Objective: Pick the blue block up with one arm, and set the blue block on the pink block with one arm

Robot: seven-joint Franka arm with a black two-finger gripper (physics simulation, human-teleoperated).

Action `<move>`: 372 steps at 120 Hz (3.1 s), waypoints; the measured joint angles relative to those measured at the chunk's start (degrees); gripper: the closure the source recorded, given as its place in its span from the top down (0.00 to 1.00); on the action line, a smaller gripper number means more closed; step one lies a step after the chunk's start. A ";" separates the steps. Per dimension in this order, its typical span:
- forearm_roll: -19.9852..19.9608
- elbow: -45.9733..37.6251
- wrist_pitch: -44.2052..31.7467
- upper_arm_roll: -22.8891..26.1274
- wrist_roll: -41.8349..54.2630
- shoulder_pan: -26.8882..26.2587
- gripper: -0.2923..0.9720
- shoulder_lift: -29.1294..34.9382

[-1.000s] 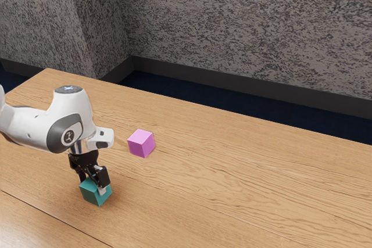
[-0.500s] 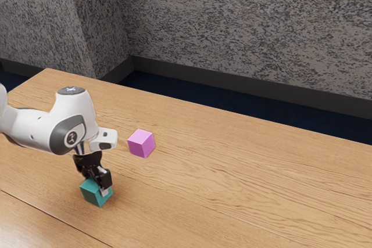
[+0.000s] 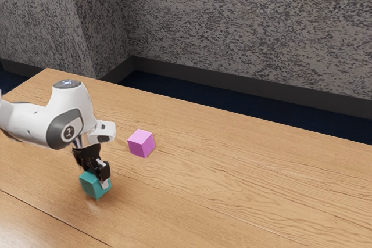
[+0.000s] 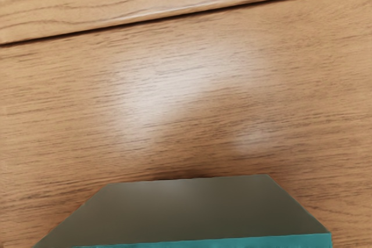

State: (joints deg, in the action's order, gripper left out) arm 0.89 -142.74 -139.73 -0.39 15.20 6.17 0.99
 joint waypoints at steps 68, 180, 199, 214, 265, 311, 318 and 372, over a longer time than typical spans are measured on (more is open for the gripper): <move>2.47 32.88 15.95 -0.25 -3.85 -4.24 0.51 -14.04; -0.03 49.46 23.77 -3.72 -10.06 -6.24 0.51 -26.61; -0.21 49.37 21.63 -3.73 -10.55 -6.28 0.51 -27.00; -0.24 49.15 20.55 -3.74 -10.85 -6.26 0.51 -27.60; -0.06 47.46 19.43 -3.80 -11.47 -6.86 0.51 -27.25; -0.46 46.86 19.38 -3.79 -11.39 -6.86 0.60 -27.14; -0.57 46.89 19.41 -3.80 -11.27 -6.87 0.64 -27.14; -0.41 47.28 21.54 -4.53 -10.62 -6.79 0.75 -22.33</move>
State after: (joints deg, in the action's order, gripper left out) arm 0.48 -95.46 -118.19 -4.91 4.58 -0.62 -21.34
